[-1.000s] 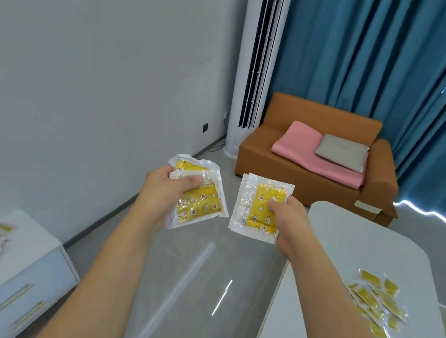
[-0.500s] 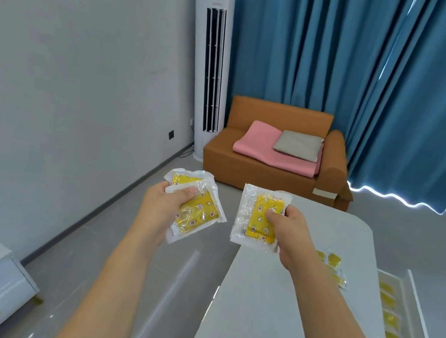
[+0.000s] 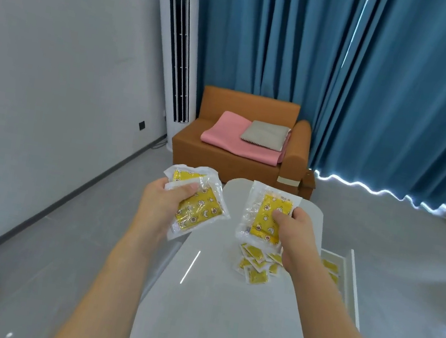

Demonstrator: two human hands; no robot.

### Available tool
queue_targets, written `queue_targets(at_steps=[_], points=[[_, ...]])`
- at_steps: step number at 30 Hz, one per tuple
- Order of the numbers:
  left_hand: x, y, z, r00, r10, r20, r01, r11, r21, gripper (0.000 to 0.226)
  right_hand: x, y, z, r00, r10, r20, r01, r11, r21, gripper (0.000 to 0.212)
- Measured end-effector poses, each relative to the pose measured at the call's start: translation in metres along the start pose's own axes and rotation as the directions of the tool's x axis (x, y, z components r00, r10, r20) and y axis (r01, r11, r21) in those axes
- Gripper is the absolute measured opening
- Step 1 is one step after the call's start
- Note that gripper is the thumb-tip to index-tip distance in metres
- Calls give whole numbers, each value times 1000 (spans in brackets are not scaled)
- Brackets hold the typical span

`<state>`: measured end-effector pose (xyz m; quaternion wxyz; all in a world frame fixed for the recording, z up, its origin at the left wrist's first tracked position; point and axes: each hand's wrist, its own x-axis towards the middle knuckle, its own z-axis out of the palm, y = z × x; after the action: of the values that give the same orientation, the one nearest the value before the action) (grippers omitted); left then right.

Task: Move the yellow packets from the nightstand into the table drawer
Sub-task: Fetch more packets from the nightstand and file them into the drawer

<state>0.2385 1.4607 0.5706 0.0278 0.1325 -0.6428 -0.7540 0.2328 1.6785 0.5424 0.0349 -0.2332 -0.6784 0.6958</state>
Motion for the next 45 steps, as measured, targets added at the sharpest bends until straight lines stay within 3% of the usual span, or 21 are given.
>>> queue_targets(at_steps=[5, 12, 21, 25, 33, 45], points=[[-32, -19, 99, 999, 0, 51, -3, 998, 61, 26, 36, 0, -106, 1000, 9, -20, -8, 999, 46, 13], [-72, -49, 244, 998, 3, 60, -7, 998, 68, 24, 86, -13, -248, 1000, -10, 3, 10, 1000, -15, 13], [-69, -74, 381, 991, 39, 132, -54, 991, 119, 13, 144, -39, -348, 999, -4, -32, 5, 1000, 22, 13], [-67, -98, 451, 990, -10, 139, -14, 985, 170, 24, 191, -43, -414, 998, -3, -62, 4, 1000, 6, 12], [-46, -136, 595, 1000, 8, -12, -6, 979, 205, 18, 301, -50, -533, 1000, 30, 8, -30, 998, -52, 18], [11, -138, 662, 996, 4, -92, 24, 956, 293, 12, 406, -58, -546, 990, 66, 123, -51, 991, -121, 12]])
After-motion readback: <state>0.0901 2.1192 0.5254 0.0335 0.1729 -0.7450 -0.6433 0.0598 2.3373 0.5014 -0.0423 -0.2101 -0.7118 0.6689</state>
